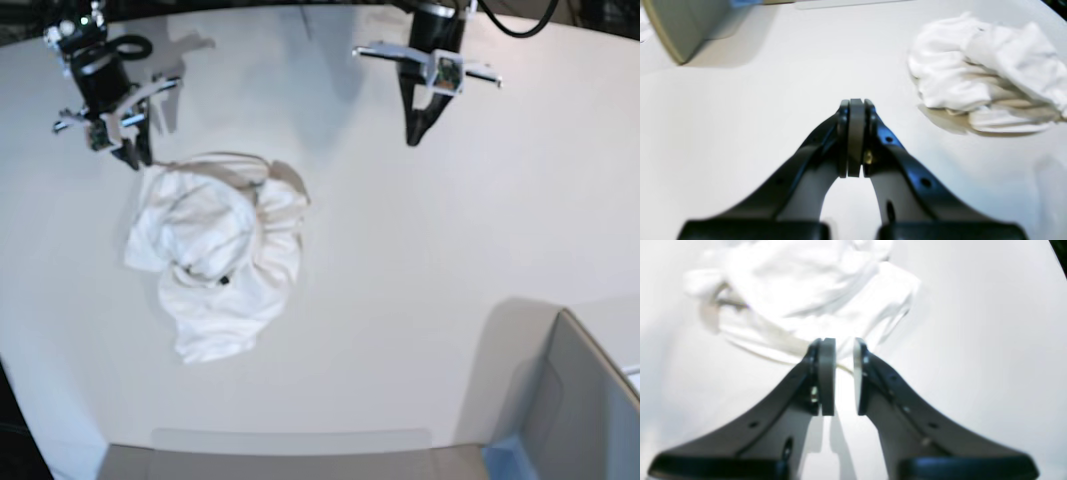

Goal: Layout the t-shirt on the table in an organized manner, then fold the t-shirt properly
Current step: 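Lower the left gripper onto the crumpled shirt and pinch a fold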

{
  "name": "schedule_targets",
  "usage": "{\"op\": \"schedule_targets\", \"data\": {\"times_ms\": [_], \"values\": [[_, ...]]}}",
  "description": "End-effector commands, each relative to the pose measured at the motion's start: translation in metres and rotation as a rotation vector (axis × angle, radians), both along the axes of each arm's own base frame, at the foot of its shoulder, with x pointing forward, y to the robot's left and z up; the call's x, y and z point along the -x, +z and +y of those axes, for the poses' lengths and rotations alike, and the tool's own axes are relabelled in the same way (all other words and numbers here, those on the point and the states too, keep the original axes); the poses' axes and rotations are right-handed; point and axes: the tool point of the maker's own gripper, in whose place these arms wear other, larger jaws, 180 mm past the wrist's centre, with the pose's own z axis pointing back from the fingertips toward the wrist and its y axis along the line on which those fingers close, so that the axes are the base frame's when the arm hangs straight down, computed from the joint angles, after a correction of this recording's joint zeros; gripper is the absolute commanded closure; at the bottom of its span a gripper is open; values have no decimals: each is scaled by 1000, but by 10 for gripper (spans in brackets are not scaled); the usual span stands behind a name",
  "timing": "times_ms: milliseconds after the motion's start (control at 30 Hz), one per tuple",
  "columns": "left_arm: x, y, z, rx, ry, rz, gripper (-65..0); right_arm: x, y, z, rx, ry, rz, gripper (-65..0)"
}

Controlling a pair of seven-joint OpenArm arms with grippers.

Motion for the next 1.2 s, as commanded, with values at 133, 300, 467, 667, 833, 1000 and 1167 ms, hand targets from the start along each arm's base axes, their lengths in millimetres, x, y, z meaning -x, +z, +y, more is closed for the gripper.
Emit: {"op": "schedule_targets", "data": {"times_ms": [133,300,467,667,833,1000,1167], "values": [[-11,15,1,-18,-31,-70,-1,-16,10,39,-44,105,-28,-133],[-25,22,-49,69,-140,-80,-56,-26,7,29,-2,76,17,-134],[-31,23,-94,92,-290,-45,-106,-29,4,22,27,64,48,-134],[-43,33,-130,107,-391,-42,-162,-34,8,-19,95,-48,70,-192],[-57,32,-161,69,-472,17,-209,-23,10,-61,127,-176,89,-195],[-71,24,-181,86,-464,62,-228,-2,-2,-73,140,-210,144,-195],[-86,21,-193,80,-468,61,-229,15,-16,-66,98,-237,191,-194]]}}
